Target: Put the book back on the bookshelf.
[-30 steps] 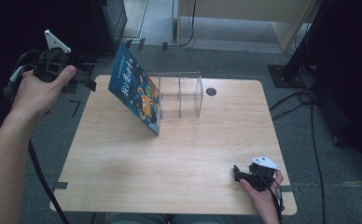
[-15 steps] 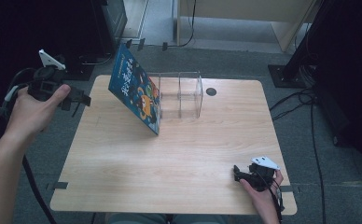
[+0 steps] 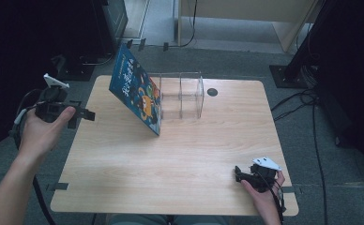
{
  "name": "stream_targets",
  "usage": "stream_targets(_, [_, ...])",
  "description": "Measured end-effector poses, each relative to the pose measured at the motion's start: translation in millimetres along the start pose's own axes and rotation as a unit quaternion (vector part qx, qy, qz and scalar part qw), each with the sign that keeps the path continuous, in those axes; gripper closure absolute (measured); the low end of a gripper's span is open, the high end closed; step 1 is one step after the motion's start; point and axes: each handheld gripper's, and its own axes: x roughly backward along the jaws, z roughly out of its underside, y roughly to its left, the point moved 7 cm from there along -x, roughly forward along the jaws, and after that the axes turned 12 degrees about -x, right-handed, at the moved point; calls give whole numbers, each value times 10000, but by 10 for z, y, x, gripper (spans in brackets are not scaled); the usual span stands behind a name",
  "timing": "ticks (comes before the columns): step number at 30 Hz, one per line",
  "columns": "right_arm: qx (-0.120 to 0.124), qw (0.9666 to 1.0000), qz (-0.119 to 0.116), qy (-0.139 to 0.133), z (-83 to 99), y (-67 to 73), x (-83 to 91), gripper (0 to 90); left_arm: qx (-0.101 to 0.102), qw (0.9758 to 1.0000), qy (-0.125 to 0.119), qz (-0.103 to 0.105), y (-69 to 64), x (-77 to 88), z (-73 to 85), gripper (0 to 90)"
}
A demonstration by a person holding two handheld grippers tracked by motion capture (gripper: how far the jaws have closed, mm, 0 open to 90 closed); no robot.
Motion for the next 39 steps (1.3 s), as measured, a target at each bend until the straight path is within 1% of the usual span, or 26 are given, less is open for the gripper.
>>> stream_targets(2, [-1, 10000, 1, 3, 0, 0, 0, 59, 13, 10000, 1, -4, -1, -19, 23, 0])
stream_targets(3, [1, 10000, 1, 2, 0, 0, 0, 59, -50, 9999, 86, -2, -10, -78, 93, 0])
stream_targets(5, [-2, 10000, 0, 0, 0, 0, 0, 59, -51, 10000, 63, 38, -20, -100, 122, 0])
stream_targets(7, [-5, 10000, 1, 0, 0, 0, 0, 59, -64, 9999, -26, 88, -50, -158, 216, 0])
stream_targets(8, [-5, 10000, 1, 0, 0, 0, 0, 59, -64, 9999, -26, 88, -50, -158, 216, 0])
stream_targets(9, [-6, 10000, 0, 0, 0, 1, 0, 59, -95, 9999, -22, 104, -65, -212, 285, 0])
stream_targets(11, [-3, 10000, -1, -1, 0, 0, 0, 59, -90, 9999, -26, 83, -69, -246, 317, 0])
stream_targets(13, [-1, 10000, 0, -1, 0, 0, 0, 59, -70, 9999, 25, 92, -81, -348, 425, 0])
stream_targets(14, [3, 10000, 0, -4, -1, -1, 0, 59, -70, 9999, 25, 92, -81, -348, 425, 0])
stream_targets(16, [-3, 10000, 0, -1, 0, 0, 0, 59, -71, 9999, 32, 90, -90, -398, 480, 0])
stream_targets(17, [-2, 10000, 0, -1, 0, 0, 0, 59, -96, 9999, 58, 53, -97, -436, 520, 0])
stream_targets(21, [-2, 10000, -1, -1, 0, 0, 0, 59, -51, 9999, -30, 92, -118, -541, 656, 0])
stream_targets(23, [-4, 10000, -4, -3, 0, 0, 0, 60, -56, 9999, -33, 91, -122, -600, 720, 0])
stream_targets(24, [-4, 10000, -4, -3, 0, 0, 0, 60, -56, 9999, -33, 91, -122, -600, 720, 0])
stream_targets(25, [-4, 10000, -4, -3, 0, 0, 0, 59, -24, 9999, -73, 102, -115, -650, 781, 0])
stream_targets(26, [-4, 10000, -4, -3, 0, 0, 0, 59, -24, 9999, -73, 102, -115, -650, 781, 0])
stream_targets(27, [-11, 10000, 2, -7, -1, -1, 0, 59, 14, 9999, -103, 53, -100, -700, 845, 0])
stream_targets(28, [-11, 10000, 2, -7, -1, -1, 0, 59, 14, 9999, -103, 53, -100, -700, 845, 0])
stream_targets(30, [-13, 10000, 2, -6, 0, -2, 2, 59, 83, 9999, -132, 8, -87, -782, 942, 0])
stream_targets(31, [-13, 10000, 2, -6, 0, -2, 2, 59, 83, 9999, -132, 8, -87, -782, 942, 0])
stream_targets(33, [-19, 10000, -1, -4, 1, -1, 3, 59, 109, 9998, -129, 85, -102, -829, 996, 0])
stream_targets(34, [-18, 10000, 0, -4, 1, -1, 3, 59, 107, 9998, -122, 86, -110, -858, 1026, 0])
stream_targets(35, [-8, 10000, 0, -9, 0, -3, 2, 59, 95, 9999, -121, 41, -120, -914, 1083, 0])
stream_targets(37, [-13, 10000, -1, -6, 1, -2, 3, 59, 102, 9999, -132, 9, -122, -939, 1110, 0])
stream_targets(38, [-3, 10000, 1, -8, 1, -3, 2, 59, 111, 9998, -185, 19, -136, -990, 1157, 0])
stream_targets(39, [-9, 10000, 1, -4, 1, -3, 3, 59, 96, 9998, -181, -34, -141, -1019, 1181, 0])
